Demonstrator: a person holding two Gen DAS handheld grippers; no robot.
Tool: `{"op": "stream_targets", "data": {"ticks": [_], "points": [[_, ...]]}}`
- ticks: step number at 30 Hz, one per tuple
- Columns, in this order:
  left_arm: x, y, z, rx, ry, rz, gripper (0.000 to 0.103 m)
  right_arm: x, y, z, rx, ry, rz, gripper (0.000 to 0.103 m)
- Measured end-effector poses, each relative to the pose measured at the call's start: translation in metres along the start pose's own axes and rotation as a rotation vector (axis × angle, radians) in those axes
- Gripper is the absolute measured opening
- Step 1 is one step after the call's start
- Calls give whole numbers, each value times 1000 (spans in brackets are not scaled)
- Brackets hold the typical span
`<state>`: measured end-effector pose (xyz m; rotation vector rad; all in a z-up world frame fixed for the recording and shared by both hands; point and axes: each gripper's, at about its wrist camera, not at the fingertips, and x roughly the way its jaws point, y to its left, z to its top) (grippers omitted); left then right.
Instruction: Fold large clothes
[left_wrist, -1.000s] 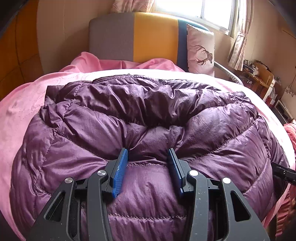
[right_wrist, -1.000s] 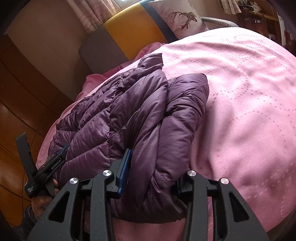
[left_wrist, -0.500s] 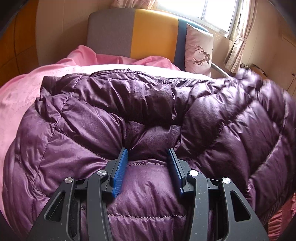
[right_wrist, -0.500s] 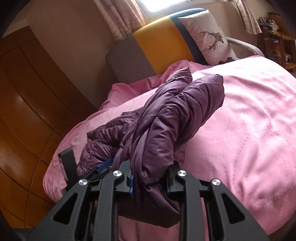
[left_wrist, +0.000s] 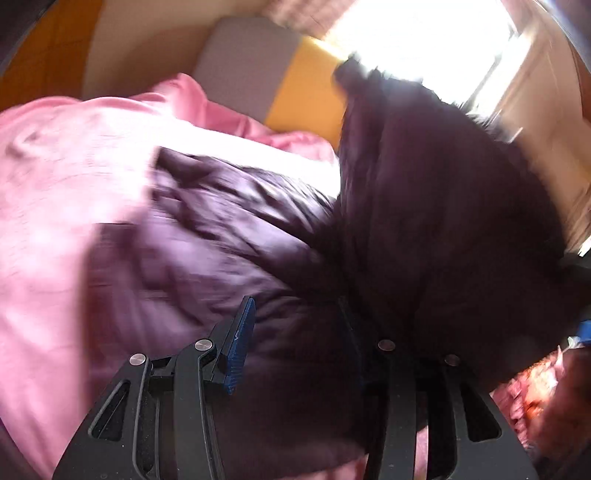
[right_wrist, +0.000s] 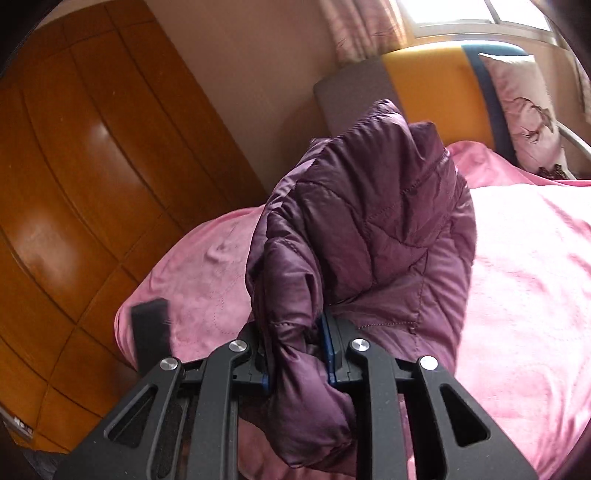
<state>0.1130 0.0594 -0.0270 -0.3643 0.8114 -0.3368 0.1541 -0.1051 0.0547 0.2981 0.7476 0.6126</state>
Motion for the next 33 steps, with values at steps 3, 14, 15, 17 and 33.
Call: {"op": "stream_targets", "data": {"ticks": [3, 14, 15, 17, 33], "points": [[-37, 30, 6, -68, -62, -26, 45, 30, 20, -8, -52, 54, -12, 20], [-52, 32, 49, -88, -38, -169, 74, 104, 91, -49, -303, 147, -135, 24], [-45, 29, 52, -83, -14, -166, 74, 104, 93, -51, -319, 144, -134, 28], [-28, 26, 59, -73, 49, -154, 71, 96, 91, -60, -335, 136, -102, 37], [4, 32, 75, -80, 223, -93, 26, 20, 1, -69, -253, 107, -39, 55]]}}
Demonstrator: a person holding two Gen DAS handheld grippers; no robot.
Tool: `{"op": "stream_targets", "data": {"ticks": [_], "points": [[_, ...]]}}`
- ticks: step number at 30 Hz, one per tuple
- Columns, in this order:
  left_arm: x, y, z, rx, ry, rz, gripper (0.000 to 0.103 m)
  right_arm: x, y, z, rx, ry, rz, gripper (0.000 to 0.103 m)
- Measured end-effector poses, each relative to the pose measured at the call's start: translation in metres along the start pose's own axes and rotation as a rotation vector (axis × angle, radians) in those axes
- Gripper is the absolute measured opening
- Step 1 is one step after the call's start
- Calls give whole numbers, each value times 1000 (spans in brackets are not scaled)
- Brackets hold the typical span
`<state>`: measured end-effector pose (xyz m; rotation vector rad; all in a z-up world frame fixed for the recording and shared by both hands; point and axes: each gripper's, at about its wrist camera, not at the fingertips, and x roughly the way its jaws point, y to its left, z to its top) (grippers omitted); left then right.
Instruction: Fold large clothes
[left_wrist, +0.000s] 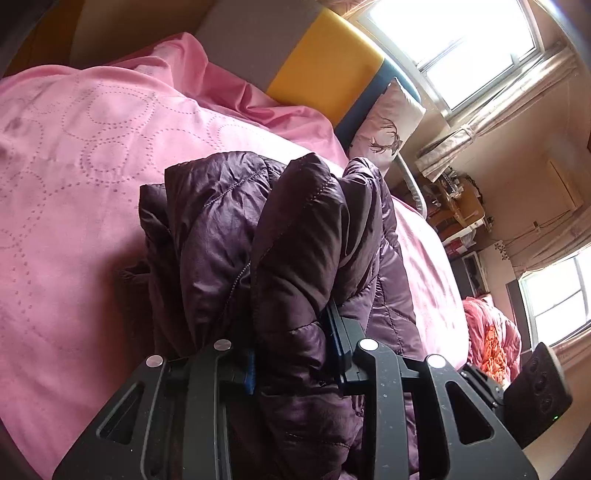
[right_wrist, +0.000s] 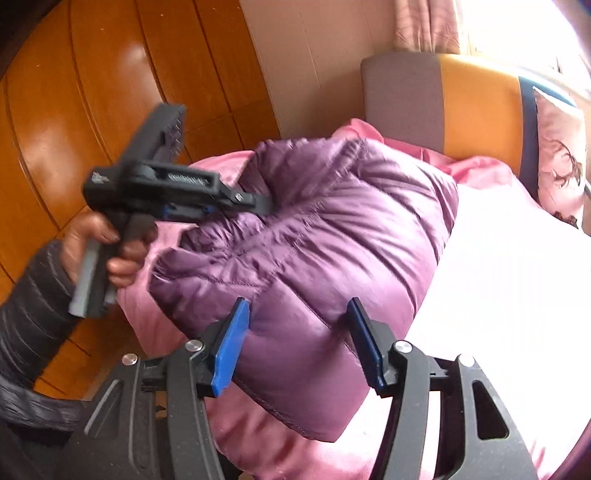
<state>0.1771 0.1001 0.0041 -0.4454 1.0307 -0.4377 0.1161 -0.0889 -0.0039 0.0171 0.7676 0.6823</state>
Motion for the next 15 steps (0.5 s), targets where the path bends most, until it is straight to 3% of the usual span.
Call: {"op": "stream_targets", "data": {"ticks": [7, 13, 15], "points": [[-4, 27, -7, -64, 42, 147, 26, 36, 36, -28, -94, 49, -40, 56], [11, 63, -39, -96, 7, 327, 40, 66, 89, -48, -211, 68, -119, 56], [13, 65, -47, -69, -29, 435, 67, 71, 90, -50, -226, 70, -127, 56]]}}
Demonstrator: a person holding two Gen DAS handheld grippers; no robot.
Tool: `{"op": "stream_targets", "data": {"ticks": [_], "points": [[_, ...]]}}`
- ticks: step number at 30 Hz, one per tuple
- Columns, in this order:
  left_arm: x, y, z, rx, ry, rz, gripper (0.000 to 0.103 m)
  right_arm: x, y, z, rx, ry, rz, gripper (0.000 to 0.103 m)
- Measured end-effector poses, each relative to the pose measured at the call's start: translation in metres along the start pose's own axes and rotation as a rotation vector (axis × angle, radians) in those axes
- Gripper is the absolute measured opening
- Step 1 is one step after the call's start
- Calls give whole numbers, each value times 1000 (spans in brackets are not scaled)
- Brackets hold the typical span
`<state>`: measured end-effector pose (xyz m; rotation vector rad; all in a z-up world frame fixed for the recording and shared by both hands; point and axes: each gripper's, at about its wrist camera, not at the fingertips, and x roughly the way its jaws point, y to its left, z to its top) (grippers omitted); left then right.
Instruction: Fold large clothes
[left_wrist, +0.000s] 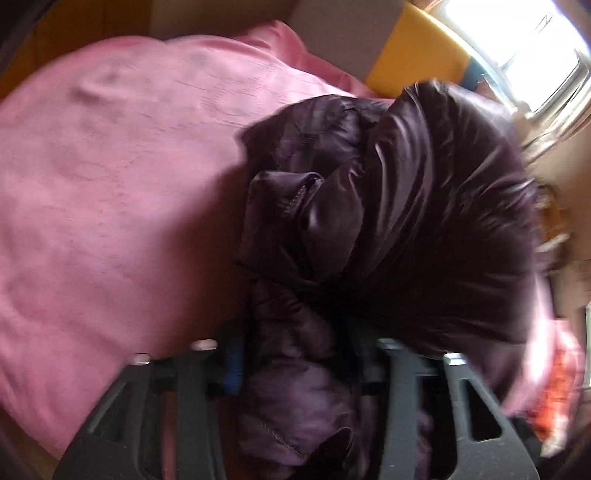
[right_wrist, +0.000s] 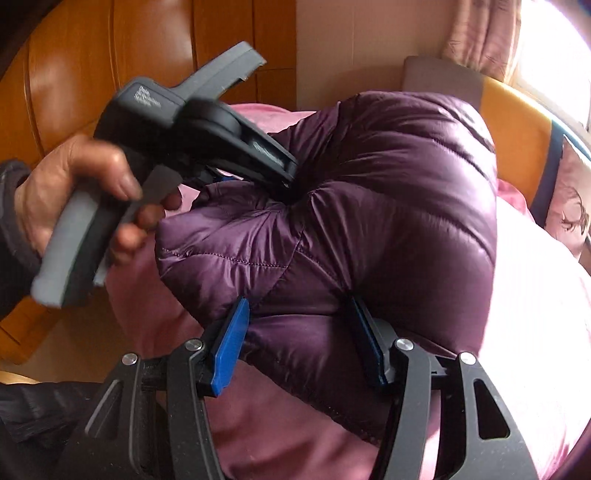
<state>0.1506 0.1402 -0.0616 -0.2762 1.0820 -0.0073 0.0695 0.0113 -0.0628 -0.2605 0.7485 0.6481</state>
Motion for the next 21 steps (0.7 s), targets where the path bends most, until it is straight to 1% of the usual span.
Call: {"op": "stream_targets", "data": {"ticks": [1, 4, 5, 7, 8, 9, 12, 14, 17, 21], "points": [[0, 1, -5, -1, -31, 31, 67, -1, -1, 0, -6, 1, 4, 56], [-9, 0, -11, -22, -75, 36, 67, -11, -13, 0, 17, 10, 82, 56], [-13, -4, -12, -12, -93, 50, 67, -18, -27, 3, 25, 12, 116, 56], [-20, -16, -16, 25, -137, 93, 67, -32, -44, 6, 62, 29, 252, 64], [-23, -19, -18, 34, -152, 100, 67, -40, -55, 8, 89, 27, 288, 70], [-25, -21, -20, 37, -162, 102, 67, -49, -67, 12, 123, 13, 303, 73], [-32, -21, -25, 45, -203, 105, 67, -66, -103, 32, 235, -51, 272, 77], [-31, -21, -27, 54, -217, 110, 67, -67, -119, 49, 288, -88, 225, 79], [-33, -24, -29, 74, -233, 120, 67, -52, -135, 82, 333, -120, 127, 80], [-32, -28, -29, 93, -241, 125, 67, -14, -150, 126, 350, -89, 58, 80]]}}
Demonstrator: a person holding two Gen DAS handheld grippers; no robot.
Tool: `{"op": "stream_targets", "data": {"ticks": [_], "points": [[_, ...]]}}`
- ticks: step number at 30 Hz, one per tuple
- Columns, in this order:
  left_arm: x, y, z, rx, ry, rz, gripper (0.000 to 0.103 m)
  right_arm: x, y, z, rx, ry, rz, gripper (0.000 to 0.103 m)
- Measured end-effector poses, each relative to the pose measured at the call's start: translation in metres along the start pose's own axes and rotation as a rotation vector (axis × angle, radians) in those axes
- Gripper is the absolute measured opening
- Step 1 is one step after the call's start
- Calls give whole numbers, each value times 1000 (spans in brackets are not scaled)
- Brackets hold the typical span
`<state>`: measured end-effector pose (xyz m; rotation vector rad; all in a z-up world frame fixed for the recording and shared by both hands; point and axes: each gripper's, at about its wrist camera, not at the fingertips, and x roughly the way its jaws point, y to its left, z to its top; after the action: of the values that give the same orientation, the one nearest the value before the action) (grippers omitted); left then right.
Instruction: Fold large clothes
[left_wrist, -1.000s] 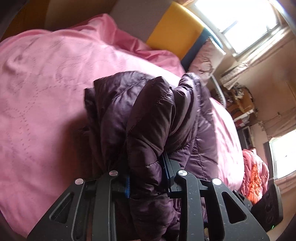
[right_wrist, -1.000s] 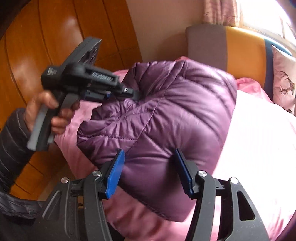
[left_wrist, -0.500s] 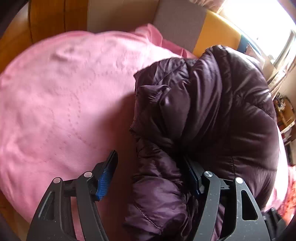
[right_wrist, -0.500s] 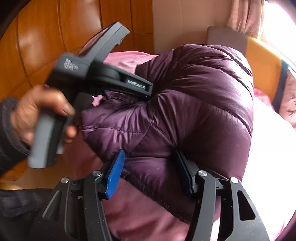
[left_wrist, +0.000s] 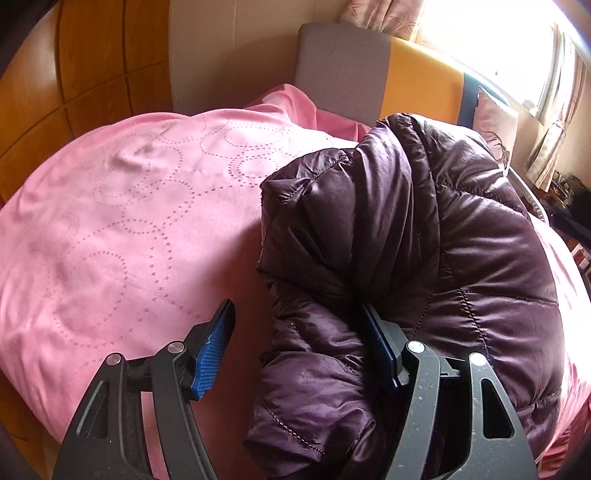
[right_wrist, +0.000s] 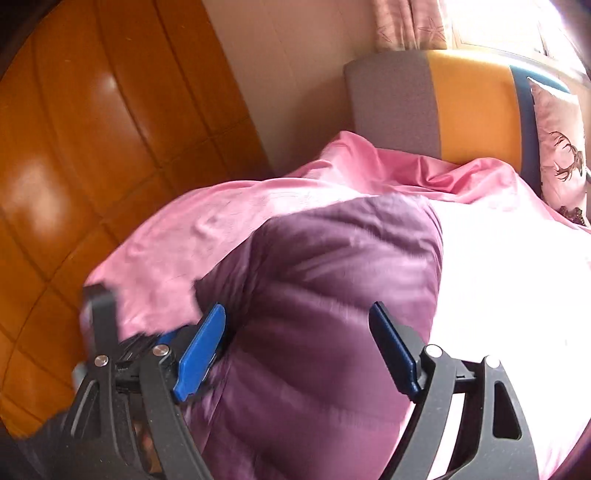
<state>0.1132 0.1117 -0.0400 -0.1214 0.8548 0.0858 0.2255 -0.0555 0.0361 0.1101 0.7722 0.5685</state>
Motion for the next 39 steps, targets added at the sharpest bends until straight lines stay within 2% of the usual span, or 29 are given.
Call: {"op": "stream_targets", "data": {"ticks": [3, 6, 9, 25, 31, 36, 39], "points": [[0, -1, 0, 8, -10, 0, 67, 31, 0, 12, 3, 51, -62, 81], [2, 2, -1, 5, -16, -12, 67, 45, -10, 16, 0, 92, -103, 83], [5, 3, -4, 5, -22, -17, 67, 76, -10, 16, -12, 118, -116, 86], [16, 7, -15, -7, -36, -51, 67, 134, -20, -7, -24, 245, -130, 99], [13, 5, -17, 4, -47, -45, 67, 114, -23, -7, 11, 192, -73, 100], [13, 9, -18, -15, -41, -69, 67, 66, -37, -10, 119, 96, 3, 101], [14, 14, -18, -37, -36, -100, 67, 44, -55, -22, 181, 81, 28, 101]]}}
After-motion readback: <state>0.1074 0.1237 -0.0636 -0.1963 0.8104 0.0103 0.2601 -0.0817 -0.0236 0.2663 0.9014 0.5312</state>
